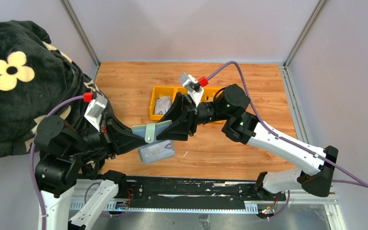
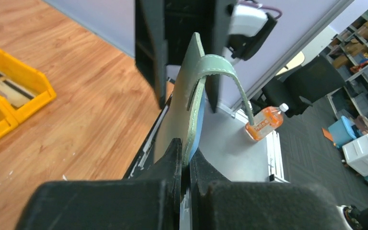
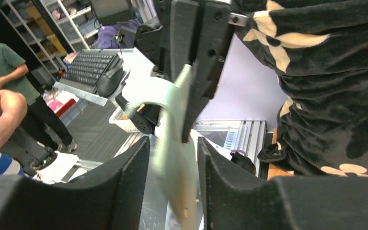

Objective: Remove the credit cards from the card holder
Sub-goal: Open the card holder.

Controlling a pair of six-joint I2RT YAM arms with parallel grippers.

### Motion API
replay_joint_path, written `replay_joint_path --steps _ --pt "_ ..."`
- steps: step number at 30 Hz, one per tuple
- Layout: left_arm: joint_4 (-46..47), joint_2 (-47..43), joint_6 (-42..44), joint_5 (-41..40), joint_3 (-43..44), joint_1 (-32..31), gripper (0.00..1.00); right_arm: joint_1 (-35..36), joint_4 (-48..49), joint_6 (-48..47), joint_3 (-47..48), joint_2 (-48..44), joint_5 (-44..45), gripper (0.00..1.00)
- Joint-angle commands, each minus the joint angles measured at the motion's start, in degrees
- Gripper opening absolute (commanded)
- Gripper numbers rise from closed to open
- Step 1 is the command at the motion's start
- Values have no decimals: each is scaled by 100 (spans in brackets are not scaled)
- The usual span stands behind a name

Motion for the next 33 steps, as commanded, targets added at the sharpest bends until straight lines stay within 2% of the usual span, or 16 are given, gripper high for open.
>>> replay_joint_path --steps 1,5,10,13,19,23,26,31,33 --pt "-996 199 838 -144 195 -2 0 60 -809 -638 499 -73 -601 47" --pt "-1271 171 1277 -485 257 -2 0 100 -2083 -1613 891 -203 -279 48" --pt "-1297 171 1352 -411 243 -1 0 367 -4573 -3230 2172 257 364 46" --pt "-1308 177 1353 -259 214 -2 0 417 -5390 -3744 2606 500 514 50" --pt "-1371 135 1493 -25 212 -2 0 499 -6231 -4418 3310 900 567 55" --pt "-1454 142 1635 75 257 -2 0 567 -6886 -4758 3914 1270 804 55" --pt "-1468 151 1649 145 265 -2 0 594 -7114 -4857 4226 1495 811 49" --pt "-1537 152 1782 127 204 3 0 724 -7254 -4870 4586 1792 700 29" --pt "-1539 138 1829 57 200 -2 4 761 -7310 -4854 4641 1863 658 21"
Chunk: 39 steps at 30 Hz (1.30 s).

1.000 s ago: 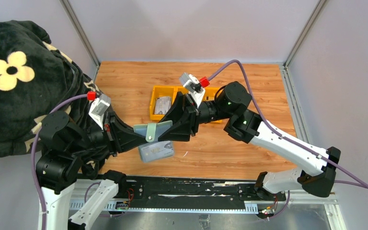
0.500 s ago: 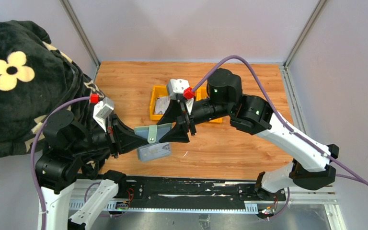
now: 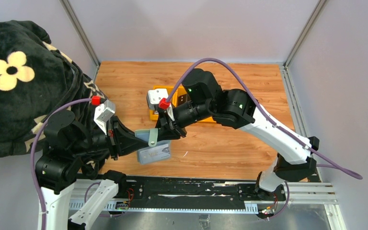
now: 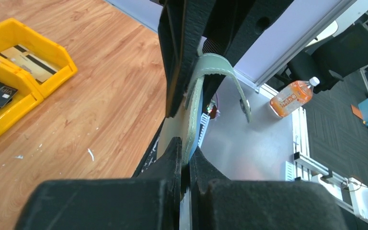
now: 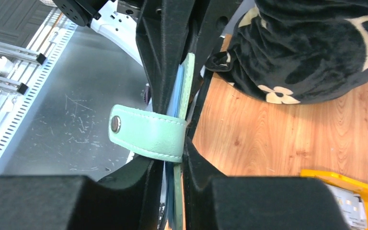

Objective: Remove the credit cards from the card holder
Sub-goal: Open the card holder.

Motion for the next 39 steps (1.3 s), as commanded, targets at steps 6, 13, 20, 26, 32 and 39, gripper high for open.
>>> replay_joint_path --steps 6,13,20,26,32,39 --pt "-28 -119 171 -518 -56 -2 98 56 174 216 -2 -95 299 0" --pt "865 -722 -628 -983 -996 -2 100 -261 3751 2045 -2439 -1497 506 0" --pt "1258 -927 -1229 -1028 -1475 -2 99 -265 5762 3007 -3975 -2273 1164 0" --pt "1626 -1071 -1780 -1003 -1868 -2 89 -265 6399 3294 -4428 -2429 1558 0" --pt "1579 -1050 -1601 -1227 -1748 -2 54 -258 6707 3432 -4816 -2507 1770 0" --pt "1002 -903 -731 -1330 -1495 -2 26 -256 5749 2798 -4320 -2191 1680 19"
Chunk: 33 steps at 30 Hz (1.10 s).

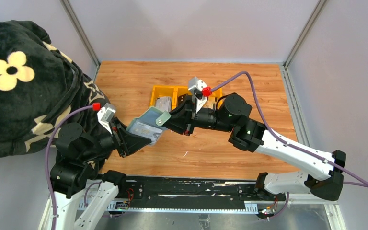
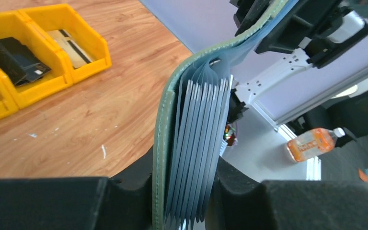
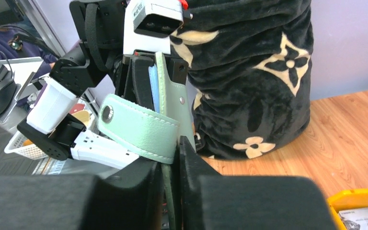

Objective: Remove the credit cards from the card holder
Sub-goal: Open the card holder.

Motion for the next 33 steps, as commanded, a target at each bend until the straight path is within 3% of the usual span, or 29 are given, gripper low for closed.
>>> replay_joint_path --steps 1,5,8,16,18,19,20,21,23,27,33 --pt "-365 153 616 22 311 -2 26 -26 -523 -522 610 212 -111 23" --pt "-877 391 1151 219 660 -2 23 -26 -1211 -818 1003 541 -493 37" --pt "-1342 631 1614 336 1001 -2 21 -26 -1473 -990 1138 632 -541 36" --pt "-1702 804 2081 192 1435 -2 20 -35 -2173 -1339 1489 630 -85 3" --pt "-1643 791 2030 24 1447 -2 32 -35 -1951 -1160 1336 529 116 0" --pt "-1584 775 1971 -38 1428 -2 42 -35 -1670 -1058 1182 443 143 0" --pt "-1533 750 1909 -81 1389 -2 61 -40 -1213 -824 969 358 159 0" --pt "-1432 708 1801 -157 1326 -2 70 -38 -830 -593 768 250 171 0" --pt "-1118 583 1486 -293 1123 -2 80 -36 -93 -183 442 154 212 0" --pt "-500 323 933 -357 834 -2 88 -27 1065 503 -21 -9 320 0" --pt "-675 464 1083 -494 942 -2 91 -27 1426 810 -226 -78 568 0"
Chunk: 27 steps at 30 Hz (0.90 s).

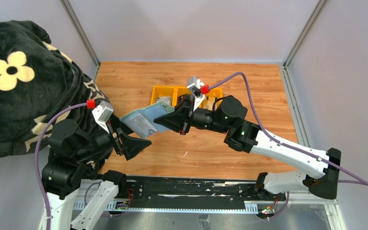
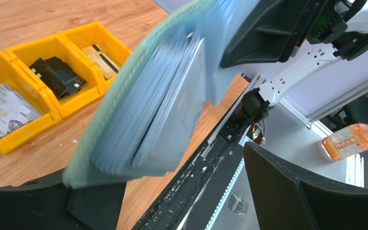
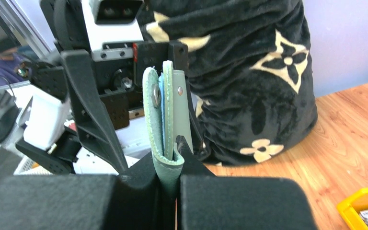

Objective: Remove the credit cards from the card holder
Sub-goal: Open the card holder.

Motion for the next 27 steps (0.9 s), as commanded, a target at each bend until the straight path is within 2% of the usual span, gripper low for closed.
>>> replay_joint_path --steps 1,5,7,15,23,27 --pt "168 49 -77 -237 61 -2 91 -26 1150 511 -67 -251 315 0" --pt "756 -203 -530 -187 -100 -2 90 20 1612 745 -291 -258 457 0" --pt "842 -184 -640 -21 -72 -1 84 54 1906 796 -436 -259 518 0" --pt "1260 -382 -1009 -100 -241 -1 73 92 2396 1032 -663 -267 779 0" --pt "1251 -303 -972 -673 -143 -2 44 90 2617 1220 -881 -363 760 0" --pt "1263 -233 -1083 -823 -147 -2 36 104 3063 1434 -1081 -373 476 0"
